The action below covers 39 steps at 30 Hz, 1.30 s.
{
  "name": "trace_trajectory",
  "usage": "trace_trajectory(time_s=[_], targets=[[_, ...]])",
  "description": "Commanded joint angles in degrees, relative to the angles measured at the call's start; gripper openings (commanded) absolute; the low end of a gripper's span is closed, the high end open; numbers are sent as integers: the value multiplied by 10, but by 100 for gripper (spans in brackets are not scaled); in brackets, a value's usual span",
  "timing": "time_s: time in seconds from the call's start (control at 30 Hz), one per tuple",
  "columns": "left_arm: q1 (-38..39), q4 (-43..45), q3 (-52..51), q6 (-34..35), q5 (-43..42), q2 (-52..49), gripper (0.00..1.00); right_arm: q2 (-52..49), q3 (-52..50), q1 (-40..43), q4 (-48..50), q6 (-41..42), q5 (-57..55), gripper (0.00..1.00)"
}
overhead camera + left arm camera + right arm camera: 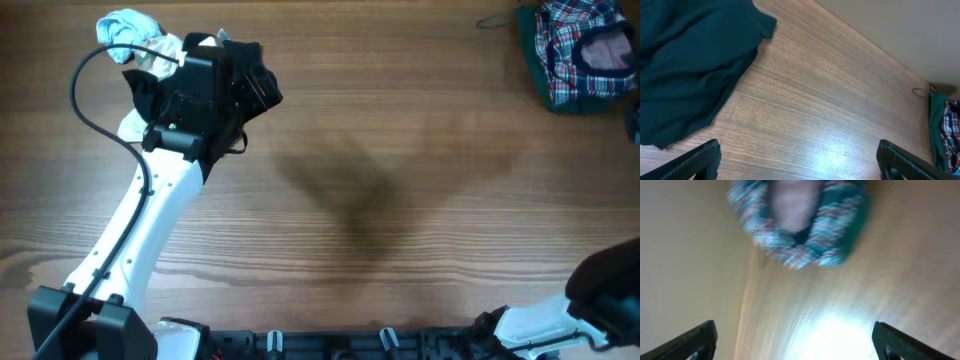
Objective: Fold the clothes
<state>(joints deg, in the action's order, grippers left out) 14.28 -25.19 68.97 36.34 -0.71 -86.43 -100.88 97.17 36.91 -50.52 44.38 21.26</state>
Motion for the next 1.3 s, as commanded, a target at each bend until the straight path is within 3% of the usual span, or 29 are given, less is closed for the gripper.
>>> trace_trajectory(time_s=[0.0, 0.07, 0.23, 0.5, 0.97, 1.2, 1.27], targets=[[-2, -14, 0, 2, 1, -6, 100, 46, 2, -18, 9, -248, 233, 100], [-2, -26, 0, 2, 2, -6, 100, 49, 2, -49, -12, -330, 297, 100], [-2, -28, 0, 2, 2, -6, 100, 49, 2, -186, -44, -424, 295, 100], [-2, -28, 0, 2, 2, -6, 100, 47, 2, -345, -28, -392, 146, 100], [-5, -30, 0, 2, 2, 24, 100, 47, 2, -359, 5, -367, 128, 100], [-7, -37, 0, -1, 7, 183, 100, 47, 2, -359, 5, -367, 128, 100], [-7, -104, -3, -1, 31, 267, 100, 47, 2, -359, 5, -367, 128, 100]])
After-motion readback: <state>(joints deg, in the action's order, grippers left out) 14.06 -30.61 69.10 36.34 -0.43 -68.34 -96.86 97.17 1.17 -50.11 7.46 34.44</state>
